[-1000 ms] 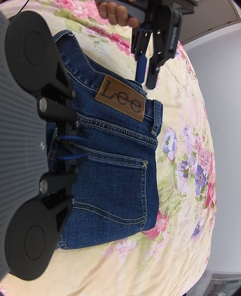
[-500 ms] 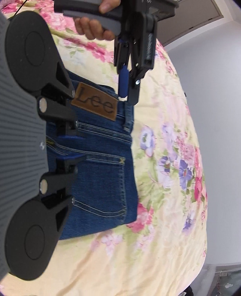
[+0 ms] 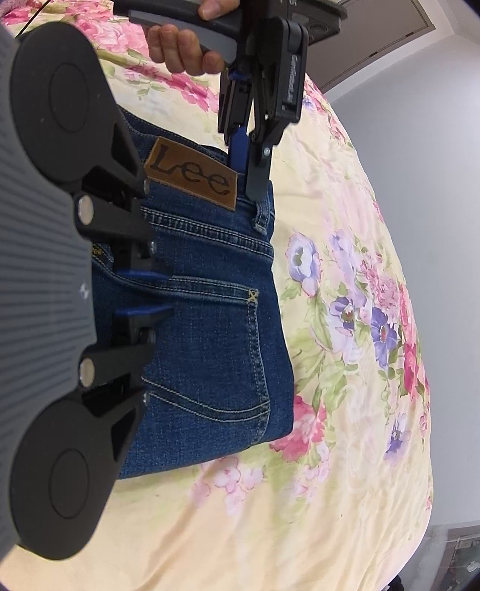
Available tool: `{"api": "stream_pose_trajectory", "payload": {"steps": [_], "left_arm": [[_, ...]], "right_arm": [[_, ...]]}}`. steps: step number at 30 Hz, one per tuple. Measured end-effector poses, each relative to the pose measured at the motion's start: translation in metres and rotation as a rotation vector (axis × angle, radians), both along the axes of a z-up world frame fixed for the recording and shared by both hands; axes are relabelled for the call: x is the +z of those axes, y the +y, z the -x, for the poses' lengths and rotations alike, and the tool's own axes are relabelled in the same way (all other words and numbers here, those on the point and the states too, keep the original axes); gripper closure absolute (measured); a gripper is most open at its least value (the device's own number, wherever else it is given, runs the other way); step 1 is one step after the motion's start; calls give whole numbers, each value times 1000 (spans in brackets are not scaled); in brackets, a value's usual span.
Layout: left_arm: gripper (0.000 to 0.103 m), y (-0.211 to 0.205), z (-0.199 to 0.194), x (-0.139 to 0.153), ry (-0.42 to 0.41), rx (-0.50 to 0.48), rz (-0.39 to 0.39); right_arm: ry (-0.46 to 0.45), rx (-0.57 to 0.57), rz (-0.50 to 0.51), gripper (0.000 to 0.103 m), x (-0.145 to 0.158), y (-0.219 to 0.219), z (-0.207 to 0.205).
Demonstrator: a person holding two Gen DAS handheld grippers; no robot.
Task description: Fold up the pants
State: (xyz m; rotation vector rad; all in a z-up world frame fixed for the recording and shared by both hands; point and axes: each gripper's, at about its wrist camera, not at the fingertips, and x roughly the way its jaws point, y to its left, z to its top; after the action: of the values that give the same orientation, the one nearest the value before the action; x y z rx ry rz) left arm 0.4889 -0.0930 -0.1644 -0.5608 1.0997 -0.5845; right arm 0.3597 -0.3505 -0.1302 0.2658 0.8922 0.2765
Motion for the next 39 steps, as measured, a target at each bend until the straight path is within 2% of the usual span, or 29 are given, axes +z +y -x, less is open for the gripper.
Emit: {"api": "stream_pose_trajectory", "payload": {"steps": [3,4,6,10,12,14,18,21,26,31,36,39], "left_arm": [[69,-6,9,4,-75,18,-46],[78,-8,15,11,-114,12,-63],[86,-11,26,29,-194,-7,-95],[89,-17,44,73,-314,-68,-170],[90,-16,48,81,-338,-92,-208],[90,-9,49,75,-328,-86,-234],[90,5,46,43,-302,-60,-285],[88,11,41,27,-287,-41,-259],[87,15,34,13,-261,-36,-222],[86,21,31,2,-261,-50,-189],[82,20,28,-8,-265,-51,-180],[81,16,31,-4,-273,-53,-206]], "right_arm": [[-2,1,-3,92,-1,-1,0],[-1,-1,-12,92,-1,-3,0],[-5,-7,-24,92,2,-6,3],[-44,-2,13,90,18,-8,14],[-59,1,23,90,28,-11,20],[-68,3,33,90,38,-15,25],[-68,14,88,90,48,-20,30],[-89,13,166,90,52,-24,23],[-82,-35,171,93,50,-33,-25],[-19,-49,132,93,22,-30,-74],[43,-53,164,97,-17,-27,-83],[45,-74,165,97,-21,-26,-82]]}}
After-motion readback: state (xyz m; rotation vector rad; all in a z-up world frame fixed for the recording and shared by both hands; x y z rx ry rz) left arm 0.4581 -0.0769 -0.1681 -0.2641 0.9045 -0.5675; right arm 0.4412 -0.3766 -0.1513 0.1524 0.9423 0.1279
